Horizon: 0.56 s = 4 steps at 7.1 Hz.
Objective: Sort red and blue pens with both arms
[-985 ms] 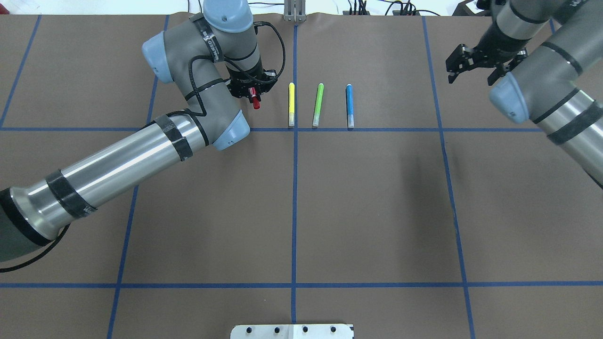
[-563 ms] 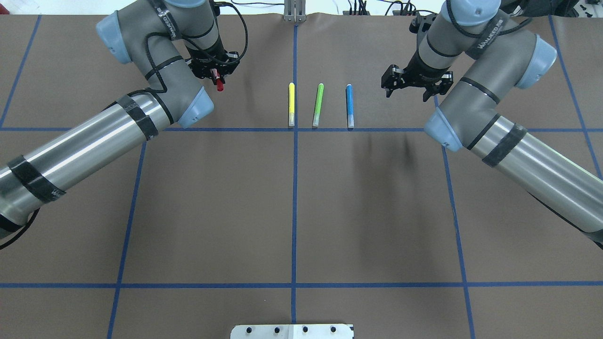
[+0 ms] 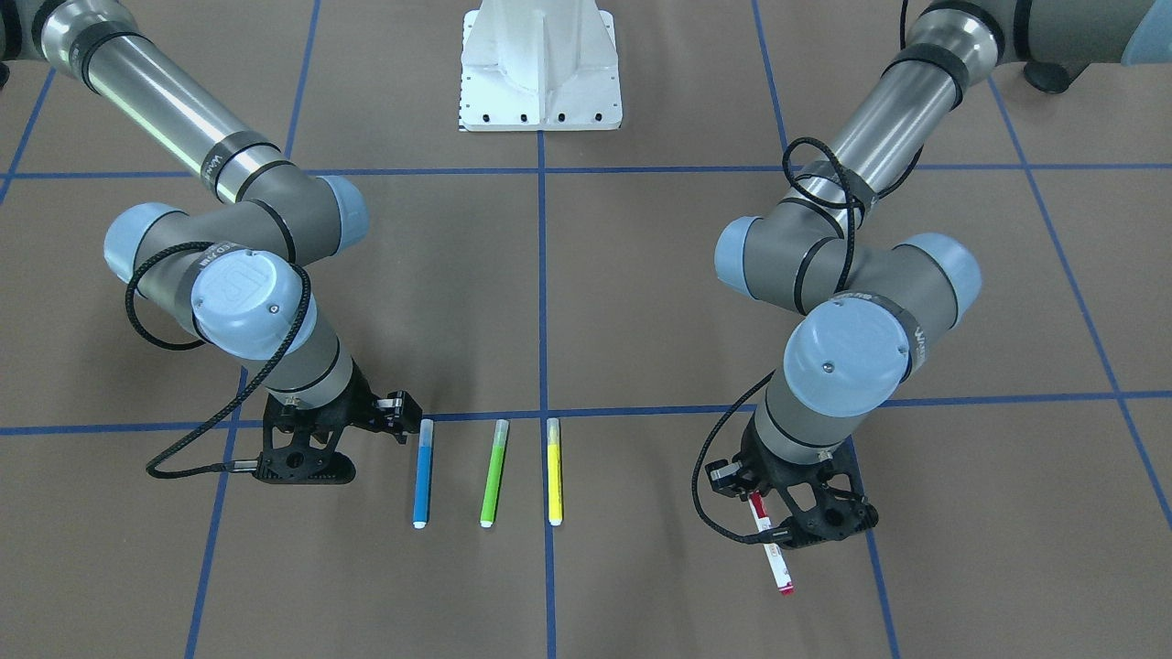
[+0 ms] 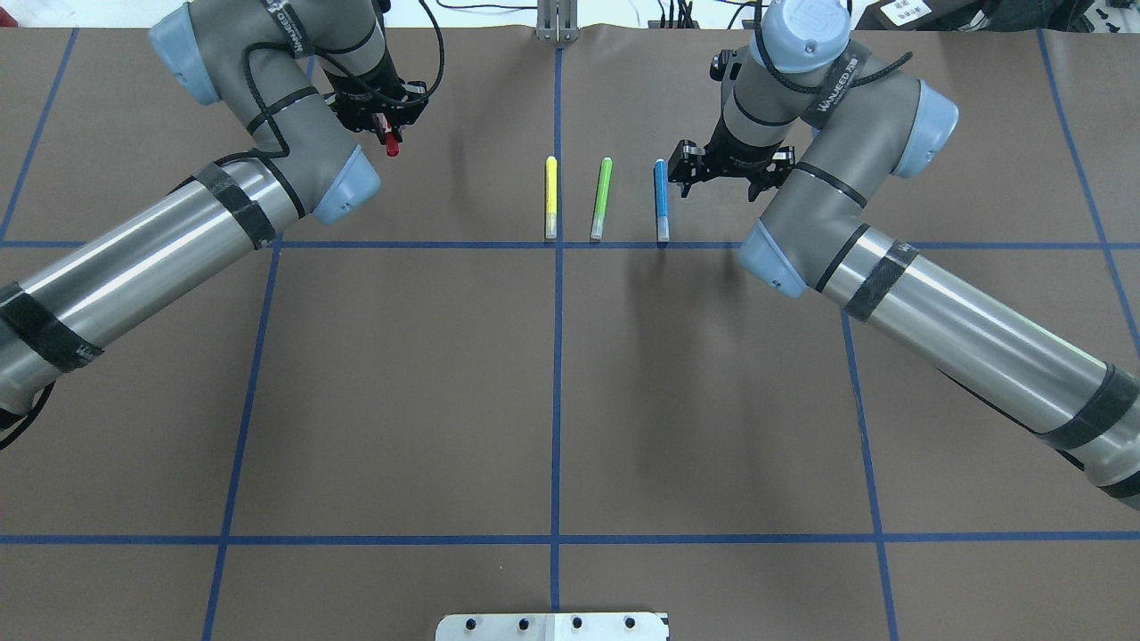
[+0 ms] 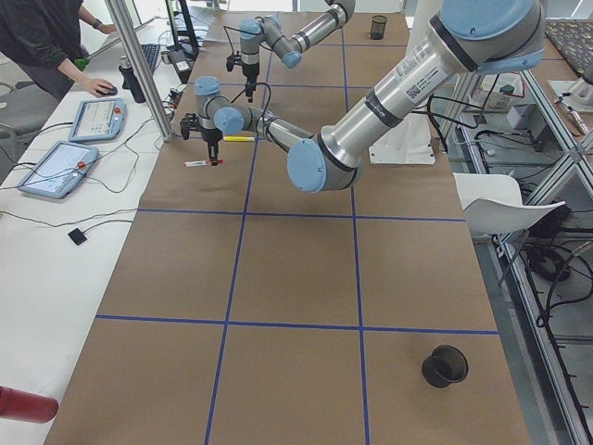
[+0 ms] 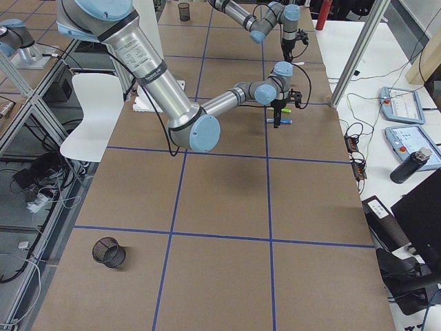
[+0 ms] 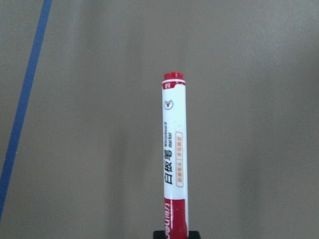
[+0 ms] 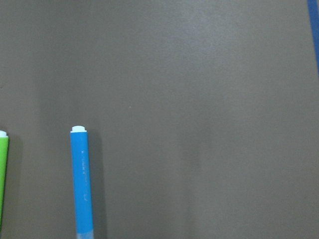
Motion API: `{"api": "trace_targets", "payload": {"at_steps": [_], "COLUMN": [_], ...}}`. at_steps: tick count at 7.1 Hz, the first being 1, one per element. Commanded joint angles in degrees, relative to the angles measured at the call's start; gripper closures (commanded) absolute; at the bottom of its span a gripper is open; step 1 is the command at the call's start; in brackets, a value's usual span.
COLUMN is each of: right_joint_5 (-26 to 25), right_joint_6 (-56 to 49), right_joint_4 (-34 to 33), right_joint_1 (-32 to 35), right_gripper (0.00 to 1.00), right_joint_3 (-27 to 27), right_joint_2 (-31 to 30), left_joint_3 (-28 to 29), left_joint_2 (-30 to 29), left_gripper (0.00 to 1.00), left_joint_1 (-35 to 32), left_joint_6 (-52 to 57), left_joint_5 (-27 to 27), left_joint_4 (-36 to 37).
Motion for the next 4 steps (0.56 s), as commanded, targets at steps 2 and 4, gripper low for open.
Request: {"api": "trace_targets", "payload": {"at_steps": [2, 4], "right_joint_5": [-0.45, -0.79], "right_joint_6": [-2.5, -3.37], "right_joint_4": [0.03, 0.03], "right_joint_1": [-1.53, -1.53], "right_gripper": [0.04, 0.05], "right_joint_3": [-3.16, -4.83], "right_joint_2": [2.12, 3.44], "left_joint_3": [-3.08, -7.3], "left_joint_2": [2.82, 5.63], "left_gripper": [1.0, 1.0], "left_joint_1": [-1.68, -2.12], "left_joint_6": [3.78, 4.33], "left_joint_5": [-4.2, -6.75], "left_joint_4": [0.09, 0.96]}}
